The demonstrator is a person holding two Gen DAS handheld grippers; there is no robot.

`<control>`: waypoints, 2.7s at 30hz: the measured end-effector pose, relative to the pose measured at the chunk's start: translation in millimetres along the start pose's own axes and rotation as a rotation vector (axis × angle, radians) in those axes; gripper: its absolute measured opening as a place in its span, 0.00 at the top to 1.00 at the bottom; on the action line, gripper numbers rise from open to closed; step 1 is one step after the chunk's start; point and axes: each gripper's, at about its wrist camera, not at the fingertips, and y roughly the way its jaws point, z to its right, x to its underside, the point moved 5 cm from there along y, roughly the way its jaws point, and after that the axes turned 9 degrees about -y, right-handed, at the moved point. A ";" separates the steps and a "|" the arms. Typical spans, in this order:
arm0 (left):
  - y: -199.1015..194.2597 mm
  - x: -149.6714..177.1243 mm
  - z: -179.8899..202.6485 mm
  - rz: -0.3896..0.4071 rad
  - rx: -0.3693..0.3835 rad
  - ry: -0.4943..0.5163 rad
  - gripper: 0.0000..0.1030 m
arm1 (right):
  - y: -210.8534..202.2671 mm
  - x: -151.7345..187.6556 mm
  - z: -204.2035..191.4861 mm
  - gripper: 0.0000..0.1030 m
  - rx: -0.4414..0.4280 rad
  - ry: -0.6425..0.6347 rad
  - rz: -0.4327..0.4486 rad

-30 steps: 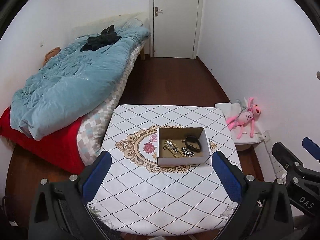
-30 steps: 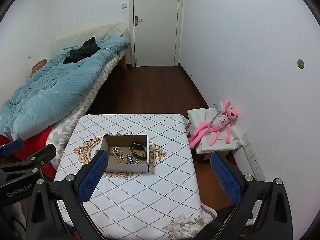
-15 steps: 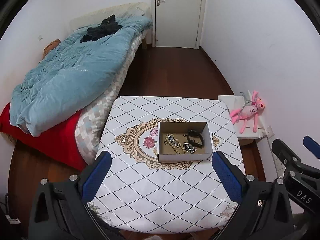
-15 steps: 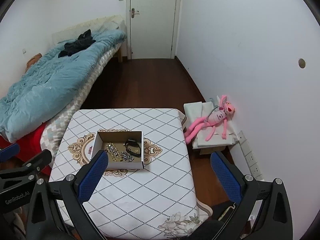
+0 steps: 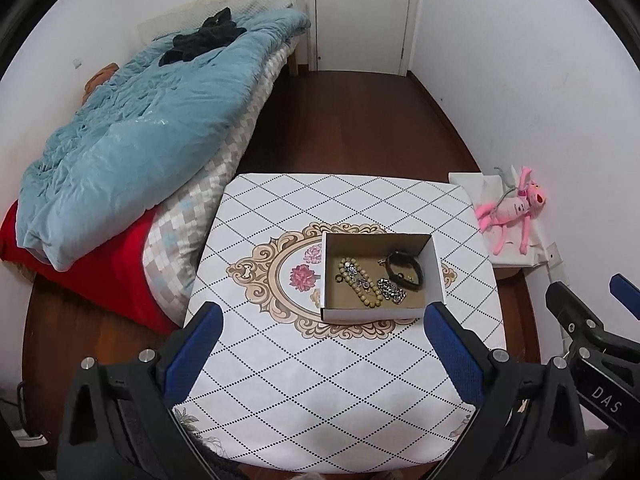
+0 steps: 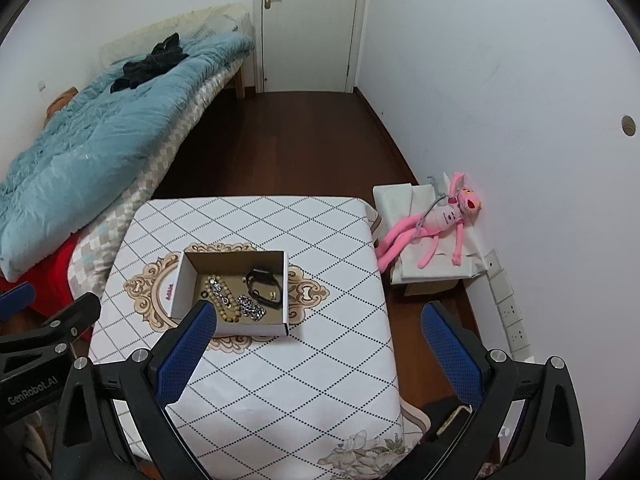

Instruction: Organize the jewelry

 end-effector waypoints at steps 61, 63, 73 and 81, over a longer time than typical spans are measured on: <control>14.1 7.5 -9.6 -0.043 0.001 0.009 0.00 | 16.0 5.0 -12.8 0.00 -0.039 -0.044 -0.066; 14.0 7.2 -10.0 -0.045 0.005 0.008 0.00 | 16.6 5.1 -12.3 0.00 -0.036 -0.046 -0.065; 15.7 6.7 -11.4 -0.050 0.006 0.003 0.00 | 19.1 5.5 -16.4 0.00 -0.035 -0.049 -0.073; 16.7 5.8 -12.1 -0.051 0.008 0.003 0.00 | 20.9 6.4 -17.3 0.00 -0.035 -0.049 -0.077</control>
